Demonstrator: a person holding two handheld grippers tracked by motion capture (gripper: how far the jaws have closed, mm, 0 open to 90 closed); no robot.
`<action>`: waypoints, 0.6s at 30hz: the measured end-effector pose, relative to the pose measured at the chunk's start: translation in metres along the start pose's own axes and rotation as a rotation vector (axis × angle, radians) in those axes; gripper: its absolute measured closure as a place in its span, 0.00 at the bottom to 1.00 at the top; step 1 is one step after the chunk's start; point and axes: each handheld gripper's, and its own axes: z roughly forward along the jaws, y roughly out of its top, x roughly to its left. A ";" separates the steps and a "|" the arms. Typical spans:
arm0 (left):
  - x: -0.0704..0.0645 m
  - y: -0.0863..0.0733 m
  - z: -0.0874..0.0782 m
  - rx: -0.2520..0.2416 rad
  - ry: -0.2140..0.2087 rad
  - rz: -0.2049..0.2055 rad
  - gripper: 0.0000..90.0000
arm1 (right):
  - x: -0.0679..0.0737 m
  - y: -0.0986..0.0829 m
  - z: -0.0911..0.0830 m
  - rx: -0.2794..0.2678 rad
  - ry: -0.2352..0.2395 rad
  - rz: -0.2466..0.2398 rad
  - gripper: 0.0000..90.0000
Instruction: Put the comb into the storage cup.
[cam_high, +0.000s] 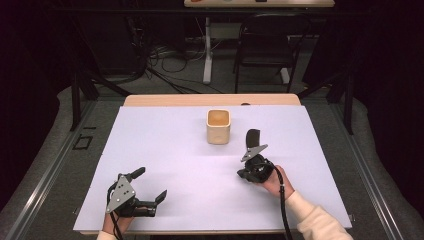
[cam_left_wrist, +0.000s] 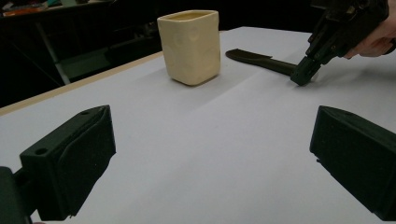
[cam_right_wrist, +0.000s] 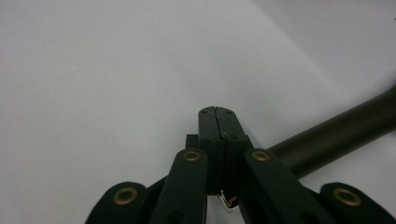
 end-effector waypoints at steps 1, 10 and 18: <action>0.000 0.000 0.000 0.000 0.001 -0.001 0.00 | -0.001 -0.001 -0.001 -0.001 0.002 -0.003 1.00; 0.000 0.000 0.000 0.000 0.002 -0.002 0.00 | -0.004 -0.005 -0.005 0.000 -0.008 0.014 1.00; 0.000 0.000 0.000 -0.004 0.006 0.000 0.00 | -0.007 -0.008 -0.008 0.006 -0.014 0.023 1.00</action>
